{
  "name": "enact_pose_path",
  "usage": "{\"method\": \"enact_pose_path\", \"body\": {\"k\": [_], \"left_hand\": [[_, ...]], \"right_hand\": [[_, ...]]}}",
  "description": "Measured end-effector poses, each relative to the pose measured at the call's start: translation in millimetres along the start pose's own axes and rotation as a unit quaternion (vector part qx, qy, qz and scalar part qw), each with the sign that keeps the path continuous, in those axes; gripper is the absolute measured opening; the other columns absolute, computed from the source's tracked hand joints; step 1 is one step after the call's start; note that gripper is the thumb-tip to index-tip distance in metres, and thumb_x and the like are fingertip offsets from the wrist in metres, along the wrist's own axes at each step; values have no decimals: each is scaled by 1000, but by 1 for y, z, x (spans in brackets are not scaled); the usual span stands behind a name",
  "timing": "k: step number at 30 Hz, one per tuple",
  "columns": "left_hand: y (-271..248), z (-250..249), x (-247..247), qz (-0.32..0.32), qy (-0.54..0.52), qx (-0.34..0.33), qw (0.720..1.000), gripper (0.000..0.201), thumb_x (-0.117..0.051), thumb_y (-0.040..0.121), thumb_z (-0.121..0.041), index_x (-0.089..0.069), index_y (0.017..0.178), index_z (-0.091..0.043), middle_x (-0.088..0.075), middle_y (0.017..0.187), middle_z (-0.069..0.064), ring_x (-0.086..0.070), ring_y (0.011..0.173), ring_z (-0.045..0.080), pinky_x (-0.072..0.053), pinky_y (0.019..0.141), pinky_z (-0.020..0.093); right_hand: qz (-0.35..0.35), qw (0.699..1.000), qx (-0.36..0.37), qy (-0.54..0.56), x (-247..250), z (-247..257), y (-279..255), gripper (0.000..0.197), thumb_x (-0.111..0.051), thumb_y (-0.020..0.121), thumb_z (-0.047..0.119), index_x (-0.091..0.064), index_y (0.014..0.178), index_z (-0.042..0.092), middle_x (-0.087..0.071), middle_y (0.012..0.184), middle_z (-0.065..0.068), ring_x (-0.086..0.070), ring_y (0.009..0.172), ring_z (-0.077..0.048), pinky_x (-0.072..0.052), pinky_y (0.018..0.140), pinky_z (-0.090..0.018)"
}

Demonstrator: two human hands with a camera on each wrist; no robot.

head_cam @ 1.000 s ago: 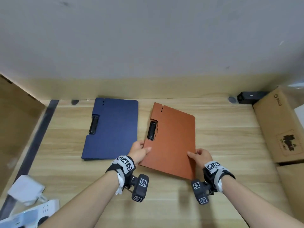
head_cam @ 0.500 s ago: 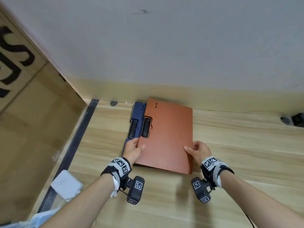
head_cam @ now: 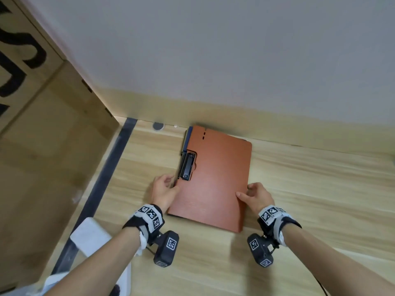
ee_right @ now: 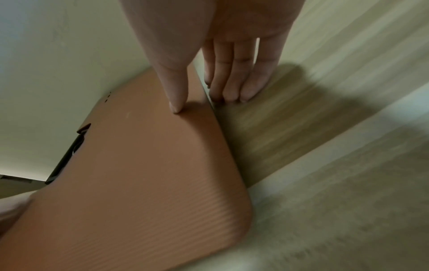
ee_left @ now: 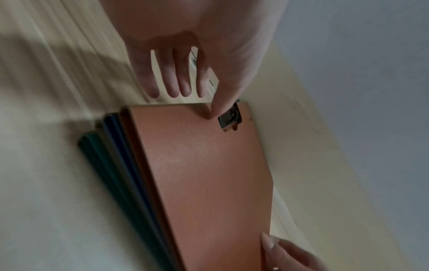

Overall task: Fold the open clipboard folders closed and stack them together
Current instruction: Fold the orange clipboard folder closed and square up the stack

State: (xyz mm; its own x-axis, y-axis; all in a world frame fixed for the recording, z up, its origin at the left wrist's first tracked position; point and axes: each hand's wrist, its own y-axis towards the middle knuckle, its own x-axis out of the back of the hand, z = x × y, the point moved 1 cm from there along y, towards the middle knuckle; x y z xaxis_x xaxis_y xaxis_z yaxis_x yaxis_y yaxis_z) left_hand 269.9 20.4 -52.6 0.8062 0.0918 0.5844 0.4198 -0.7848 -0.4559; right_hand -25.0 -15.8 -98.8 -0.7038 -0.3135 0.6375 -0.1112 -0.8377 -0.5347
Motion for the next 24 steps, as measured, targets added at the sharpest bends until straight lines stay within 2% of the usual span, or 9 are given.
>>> {"method": "enact_pose_path", "body": {"k": [2,5,9,11,14,16,20,22,24], "left_hand": [[11,-11,0,33,-45,14,998,56,-74,84,-15,-52,135,-9,-55,134,9,-53,119,20,-41,99,26],[34,-29,-5,86,-36,43,995,74,-75,83,-25,-39,145,-6,-46,146,14,-46,133,25,-37,108,33],[62,-43,-16,135,-7,92,986,93,-76,80,-38,-27,150,-3,-41,150,15,-45,134,29,-37,107,34],[70,-44,-18,140,-17,122,983,102,-80,72,-45,-29,148,-1,-47,144,15,-49,129,30,-40,107,36],[82,-37,-23,141,-66,154,976,113,-87,40,-58,-54,132,-1,-67,119,12,-63,109,27,-47,102,42],[83,-35,-25,147,-96,167,970,106,-90,35,-58,-62,122,-4,-71,112,11,-65,105,26,-50,99,43],[66,-43,-27,198,-131,180,955,69,-87,63,-41,-63,117,-6,-71,110,13,-65,97,23,-54,83,35],[52,-47,-29,227,-143,181,946,64,-87,65,-40,-64,115,-6,-72,108,13,-67,96,24,-55,83,36],[39,-50,-34,252,-153,171,940,60,-86,67,-40,-65,114,-10,-73,107,12,-68,93,24,-55,85,37]], "right_hand": [[-17,1000,14,12,1,5,4,58,-76,76,48,-52,118,16,-64,100,3,-63,94,-19,-44,82,-27],[-33,997,25,59,2,15,11,60,-77,78,40,-51,124,12,-62,105,3,-60,93,-16,-48,88,-30],[-27,995,6,92,-2,21,19,62,-76,78,37,-48,127,12,-63,106,0,-62,99,-22,-49,91,-36],[-20,995,-11,101,-4,21,22,65,-77,77,37,-49,129,11,-62,104,1,-62,101,-22,-49,92,-35],[-7,993,-32,115,-1,21,26,64,-78,76,37,-52,127,9,-62,105,1,-60,97,-21,-48,89,-32],[3,991,-50,125,3,19,27,64,-79,76,36,-52,126,6,-58,102,0,-56,95,-20,-46,86,-30],[29,984,-82,158,10,10,26,59,-81,77,27,-53,123,3,-59,104,-2,-55,94,-21,-42,85,-28],[48,976,-107,182,14,0,26,53,-83,74,27,-59,115,4,-65,109,-5,-60,95,-23,-45,87,-30],[62,966,-126,219,17,-12,24,53,-85,71,31,-61,111,7,-68,112,-7,-63,100,-27,-49,96,-37]]}}
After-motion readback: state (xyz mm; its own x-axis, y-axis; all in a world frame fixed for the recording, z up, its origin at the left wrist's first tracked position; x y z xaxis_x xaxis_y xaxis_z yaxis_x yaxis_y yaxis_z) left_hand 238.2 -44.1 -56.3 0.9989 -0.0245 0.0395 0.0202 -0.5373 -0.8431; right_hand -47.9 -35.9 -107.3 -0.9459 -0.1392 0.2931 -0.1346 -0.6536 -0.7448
